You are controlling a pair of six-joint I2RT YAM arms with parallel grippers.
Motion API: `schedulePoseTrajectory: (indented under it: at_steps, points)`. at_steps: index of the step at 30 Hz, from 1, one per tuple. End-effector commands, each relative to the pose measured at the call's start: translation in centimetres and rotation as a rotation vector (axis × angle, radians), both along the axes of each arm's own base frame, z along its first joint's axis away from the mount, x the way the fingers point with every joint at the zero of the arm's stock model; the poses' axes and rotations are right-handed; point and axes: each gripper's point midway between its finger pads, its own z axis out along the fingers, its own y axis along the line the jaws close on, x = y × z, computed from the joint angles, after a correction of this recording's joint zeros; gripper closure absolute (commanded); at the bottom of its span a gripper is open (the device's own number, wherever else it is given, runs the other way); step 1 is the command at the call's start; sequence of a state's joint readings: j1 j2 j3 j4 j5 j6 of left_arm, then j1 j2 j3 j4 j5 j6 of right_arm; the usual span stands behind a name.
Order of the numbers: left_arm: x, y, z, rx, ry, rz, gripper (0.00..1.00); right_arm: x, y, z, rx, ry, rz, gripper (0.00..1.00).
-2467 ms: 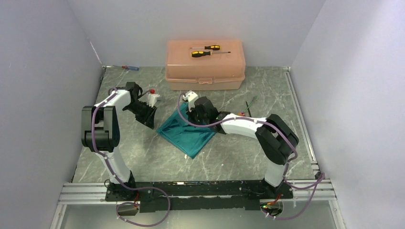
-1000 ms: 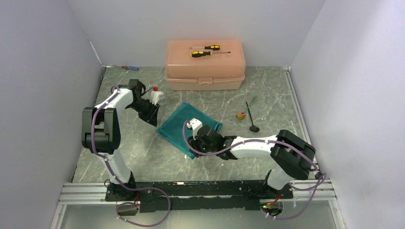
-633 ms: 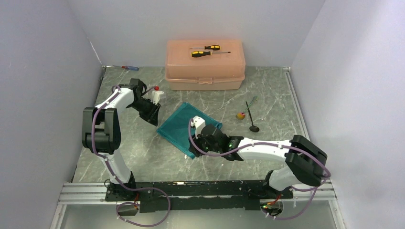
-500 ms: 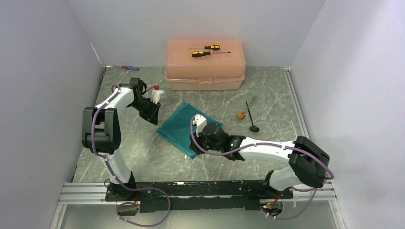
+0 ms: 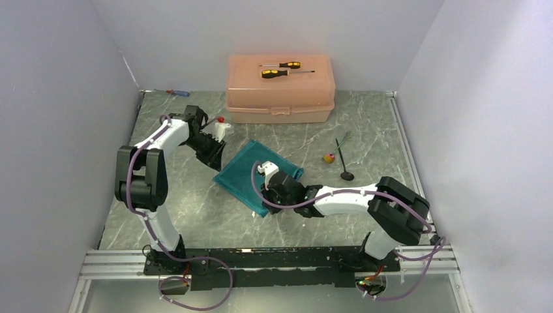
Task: Fold the napkin into a case and place the utensils inside
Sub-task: Smooth out the upper triangle-folded napkin at the center of the board.
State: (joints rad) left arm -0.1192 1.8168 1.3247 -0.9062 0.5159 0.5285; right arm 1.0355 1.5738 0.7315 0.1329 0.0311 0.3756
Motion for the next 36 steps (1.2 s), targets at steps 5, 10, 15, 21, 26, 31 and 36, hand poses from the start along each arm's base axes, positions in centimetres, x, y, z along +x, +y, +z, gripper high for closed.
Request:
schedulePoseTrajectory:
  at_steps: [5,10,15,21,26,31,36]
  points:
    - [-0.8,-2.0,-0.4,-0.008,0.018,-0.045,0.70,1.3,1.0,3.6,0.101,-0.014,-0.020,0.86]
    - [-1.1,-1.3,-2.0,0.048,0.008,-0.059,0.70,6.6,-3.6,7.6,0.215,-0.049,-0.263,0.57]
    - [-1.0,-0.3,-3.5,0.108,-0.007,-0.062,0.71,9.8,-7.8,6.8,0.160,-0.013,-0.467,0.44]
    - [-1.0,-0.2,-3.8,0.113,-0.010,-0.066,0.71,10.1,-10.0,5.1,0.101,0.072,-0.601,0.38]
    - [-0.6,-0.4,-3.7,0.104,-0.017,-0.064,0.75,10.8,-10.8,4.2,0.117,0.142,-0.650,0.37]
    - [-0.7,-0.6,-3.4,0.096,-0.019,-0.063,0.79,12.0,-10.9,2.6,0.139,0.202,-0.661,0.39]
    - [-0.9,-0.3,-3.5,0.106,-0.020,-0.067,0.80,13.2,-10.2,2.7,0.210,0.226,-0.642,0.43]
